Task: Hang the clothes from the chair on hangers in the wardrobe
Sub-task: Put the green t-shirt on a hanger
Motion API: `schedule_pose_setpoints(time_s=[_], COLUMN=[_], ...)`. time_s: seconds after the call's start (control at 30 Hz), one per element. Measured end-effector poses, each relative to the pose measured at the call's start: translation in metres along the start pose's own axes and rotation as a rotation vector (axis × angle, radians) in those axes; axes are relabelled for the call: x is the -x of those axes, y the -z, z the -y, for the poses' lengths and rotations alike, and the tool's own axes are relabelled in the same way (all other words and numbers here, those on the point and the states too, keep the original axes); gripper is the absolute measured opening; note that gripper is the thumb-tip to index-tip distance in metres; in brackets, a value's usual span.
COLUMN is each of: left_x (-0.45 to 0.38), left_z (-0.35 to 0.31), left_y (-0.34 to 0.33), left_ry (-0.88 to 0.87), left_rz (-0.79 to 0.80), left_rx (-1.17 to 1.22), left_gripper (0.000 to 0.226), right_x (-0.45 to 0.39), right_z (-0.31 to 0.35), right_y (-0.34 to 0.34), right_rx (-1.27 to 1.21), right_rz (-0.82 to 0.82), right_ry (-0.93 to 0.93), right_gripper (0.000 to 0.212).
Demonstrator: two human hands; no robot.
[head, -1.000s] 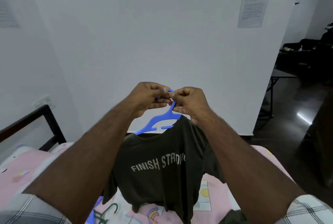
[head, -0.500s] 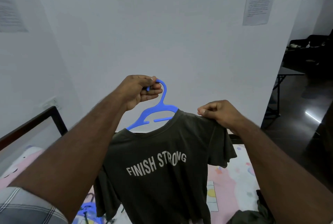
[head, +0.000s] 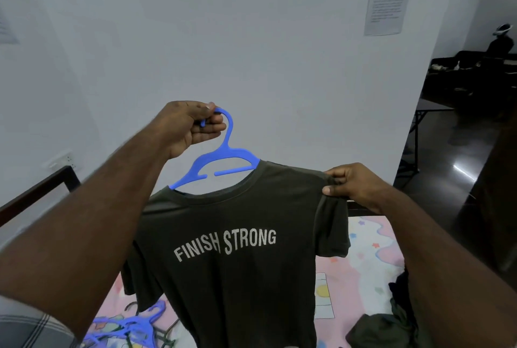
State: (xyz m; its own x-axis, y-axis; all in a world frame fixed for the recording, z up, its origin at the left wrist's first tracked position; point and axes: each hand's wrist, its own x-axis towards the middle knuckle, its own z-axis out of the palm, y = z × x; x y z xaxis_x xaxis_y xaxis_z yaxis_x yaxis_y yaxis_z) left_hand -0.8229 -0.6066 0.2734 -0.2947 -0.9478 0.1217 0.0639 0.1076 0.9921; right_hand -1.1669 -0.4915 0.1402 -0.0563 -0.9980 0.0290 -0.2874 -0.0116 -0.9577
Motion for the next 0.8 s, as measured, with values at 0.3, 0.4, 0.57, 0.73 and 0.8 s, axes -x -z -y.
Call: schedule_pose_setpoints(time_s=[0.3,0.4,0.57,0.73,0.8], left_x=[-0.006,-0.006,-0.005,-0.006,-0.006], left_z=[-0.004,-0.003,-0.003,-0.007,-0.008], left_y=[0.014,0.017,0.022,0.028,0.032], left_ry=[-0.011,-0.018,-0.025,-0.034,-0.041], left_rz=[0.007,0.006,-0.002,-0.033,-0.05], left_rx=[-0.011,-0.018,-0.013,-0.001,0.007], left_gripper=[0.017,0.017,0.017,0.017,0.017], right_x=[0.004,0.004,0.003,0.002,0.002], right_z=[-0.009,-0.011,-0.013,-0.023,-0.026], right_y=[0.001,0.007,0.005,0.002,0.0], right_rx=[0.086,0.153,0.267,0.328,0.337], right_rz=[-0.056,-0.059,-0.052,-0.123,-0.126], right_ry=[-0.052,-0.088,-0.112,-0.124,-0.129], right_gripper=[0.017,0.017,0.015,0.008,0.009])
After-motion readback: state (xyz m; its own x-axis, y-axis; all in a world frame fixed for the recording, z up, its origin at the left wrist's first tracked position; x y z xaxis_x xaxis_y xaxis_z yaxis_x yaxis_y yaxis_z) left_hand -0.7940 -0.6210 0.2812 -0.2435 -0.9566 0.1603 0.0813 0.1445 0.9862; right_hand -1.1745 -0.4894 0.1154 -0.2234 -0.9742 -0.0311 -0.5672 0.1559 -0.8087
